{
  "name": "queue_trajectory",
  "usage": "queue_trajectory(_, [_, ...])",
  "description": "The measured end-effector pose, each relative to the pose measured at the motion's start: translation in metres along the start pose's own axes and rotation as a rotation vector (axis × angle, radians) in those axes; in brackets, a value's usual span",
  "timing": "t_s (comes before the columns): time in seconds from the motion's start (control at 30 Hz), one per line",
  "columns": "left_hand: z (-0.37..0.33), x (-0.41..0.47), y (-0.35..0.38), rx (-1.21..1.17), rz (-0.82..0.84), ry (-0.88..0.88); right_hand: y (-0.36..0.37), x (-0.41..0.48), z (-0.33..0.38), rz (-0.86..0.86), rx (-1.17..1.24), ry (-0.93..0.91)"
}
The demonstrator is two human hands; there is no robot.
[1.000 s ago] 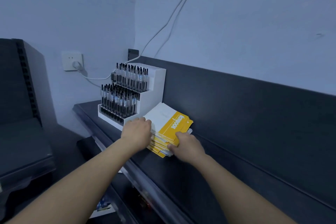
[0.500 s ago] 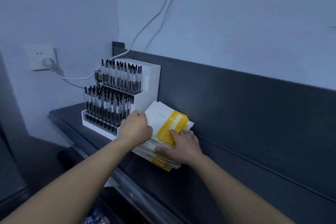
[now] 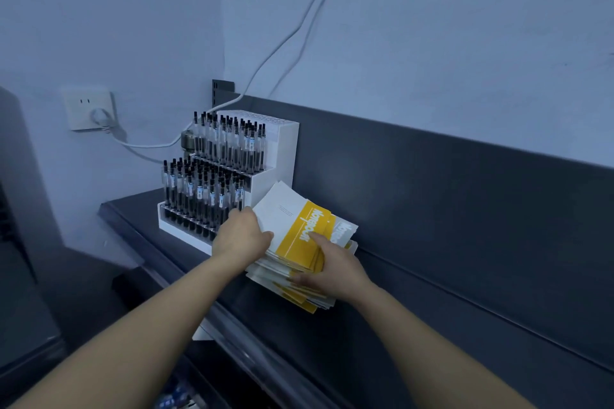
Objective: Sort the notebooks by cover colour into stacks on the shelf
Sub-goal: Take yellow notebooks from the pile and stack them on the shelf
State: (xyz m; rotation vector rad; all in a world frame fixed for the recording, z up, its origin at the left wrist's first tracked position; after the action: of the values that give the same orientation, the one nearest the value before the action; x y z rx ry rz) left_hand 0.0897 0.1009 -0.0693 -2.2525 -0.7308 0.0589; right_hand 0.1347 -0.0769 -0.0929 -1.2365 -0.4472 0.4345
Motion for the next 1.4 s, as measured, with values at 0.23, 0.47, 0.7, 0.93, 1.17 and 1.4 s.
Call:
queue_trajectory(0.23, [-0.001,-0.016,-0.001,-0.079,-0.018,-0.06,-0.009,-0.019,-0.005,-0.094,0.079,-0.023])
queue_trajectory(0.47, [-0.011,-0.042,0.002,-0.337,-0.001,-0.191,-0.015,-0.046,-0.014,-0.272,0.107,0.007])
queue_trajectory(0.7, [-0.024,-0.075,0.014,-0.541,-0.029,-0.256,-0.013,-0.064,-0.036,-0.146,0.42,0.093])
queue_trajectory(0.93, [-0.029,-0.11,0.031,-0.566,-0.106,-0.181,-0.014,-0.09,-0.044,0.057,0.925,0.232])
queue_trajectory(1.17, [-0.046,-0.152,0.045,-0.597,-0.09,-0.062,-0.014,-0.124,-0.051,-0.2,0.656,0.339])
queue_trajectory(1.4, [-0.052,-0.196,0.051,-0.561,-0.021,0.052,-0.023,-0.19,-0.046,-0.35,0.397,0.35])
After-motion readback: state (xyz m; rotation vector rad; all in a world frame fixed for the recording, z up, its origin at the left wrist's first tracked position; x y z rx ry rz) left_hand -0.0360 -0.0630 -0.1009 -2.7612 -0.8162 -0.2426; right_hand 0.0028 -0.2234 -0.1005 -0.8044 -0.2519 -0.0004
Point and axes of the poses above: each hand's wrist, its own x-axis towards the middle knuckle, its own y-axis out of the palm, z = x × y, the point moved 2 cm from there along x, towards the middle knuckle, and after that the axes turned 14 degrees about -x, right-handed, at the moved point
